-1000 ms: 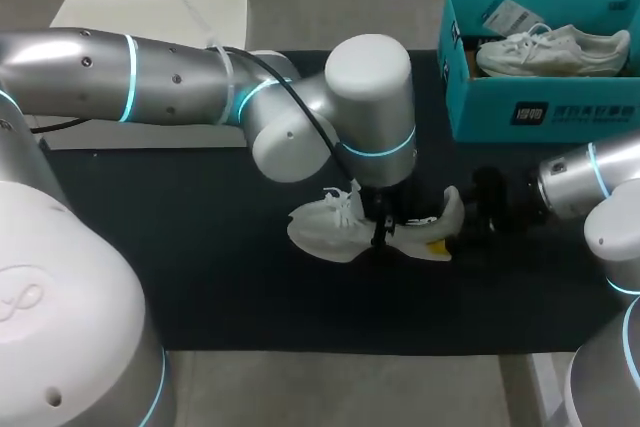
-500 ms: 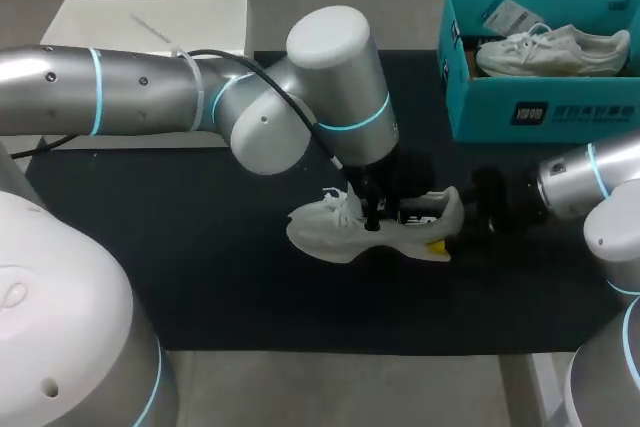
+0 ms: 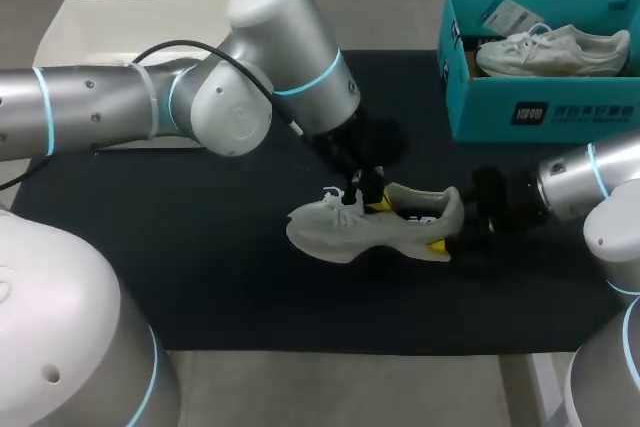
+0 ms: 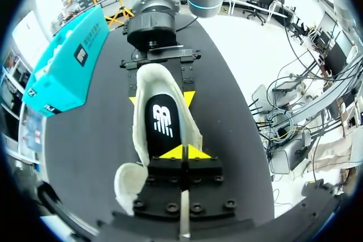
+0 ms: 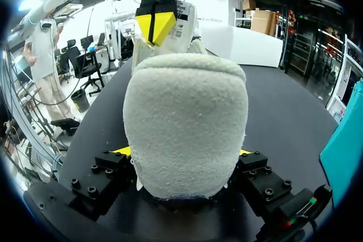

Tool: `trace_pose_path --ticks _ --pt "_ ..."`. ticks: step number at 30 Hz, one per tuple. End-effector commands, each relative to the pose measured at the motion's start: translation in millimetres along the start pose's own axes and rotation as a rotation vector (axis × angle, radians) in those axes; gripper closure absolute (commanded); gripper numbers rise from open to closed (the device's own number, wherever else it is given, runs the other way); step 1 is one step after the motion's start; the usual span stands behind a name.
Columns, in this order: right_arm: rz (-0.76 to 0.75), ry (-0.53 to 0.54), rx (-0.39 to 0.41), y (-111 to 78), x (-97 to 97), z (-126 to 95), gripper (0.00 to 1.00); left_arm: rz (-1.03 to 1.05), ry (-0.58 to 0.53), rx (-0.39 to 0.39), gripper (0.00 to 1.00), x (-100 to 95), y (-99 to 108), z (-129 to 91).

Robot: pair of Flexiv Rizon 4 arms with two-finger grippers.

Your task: Take the shoe out of the shoebox, open the shoe tongue, remove and reinsert the insole, then place the shoe into the shoebox

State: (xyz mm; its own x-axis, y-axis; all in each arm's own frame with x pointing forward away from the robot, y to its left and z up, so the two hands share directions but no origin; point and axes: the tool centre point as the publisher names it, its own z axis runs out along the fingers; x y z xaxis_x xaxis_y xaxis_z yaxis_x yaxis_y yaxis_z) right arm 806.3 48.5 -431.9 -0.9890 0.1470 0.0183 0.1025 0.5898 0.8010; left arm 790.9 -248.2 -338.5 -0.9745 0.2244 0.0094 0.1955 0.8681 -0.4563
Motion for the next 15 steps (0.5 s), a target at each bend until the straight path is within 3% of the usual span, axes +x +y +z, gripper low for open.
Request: trace_pose_path --ticks 1,11,15 --pt "0.001 -0.002 0.002 -3.8 1.5 7.5 1.0 0.01 0.013 0.002 1.0 -2.9 1.3 7.1" --pt "0.001 -0.002 0.002 -3.8 1.5 7.5 1.0 0.106 0.045 -0.076 1.0 -9.7 -20.4 48.7" --pt "0.001 -0.002 0.002 -3.8 1.5 7.5 1.0 0.111 0.055 -0.098 1.0 -9.7 -17.5 62.2"
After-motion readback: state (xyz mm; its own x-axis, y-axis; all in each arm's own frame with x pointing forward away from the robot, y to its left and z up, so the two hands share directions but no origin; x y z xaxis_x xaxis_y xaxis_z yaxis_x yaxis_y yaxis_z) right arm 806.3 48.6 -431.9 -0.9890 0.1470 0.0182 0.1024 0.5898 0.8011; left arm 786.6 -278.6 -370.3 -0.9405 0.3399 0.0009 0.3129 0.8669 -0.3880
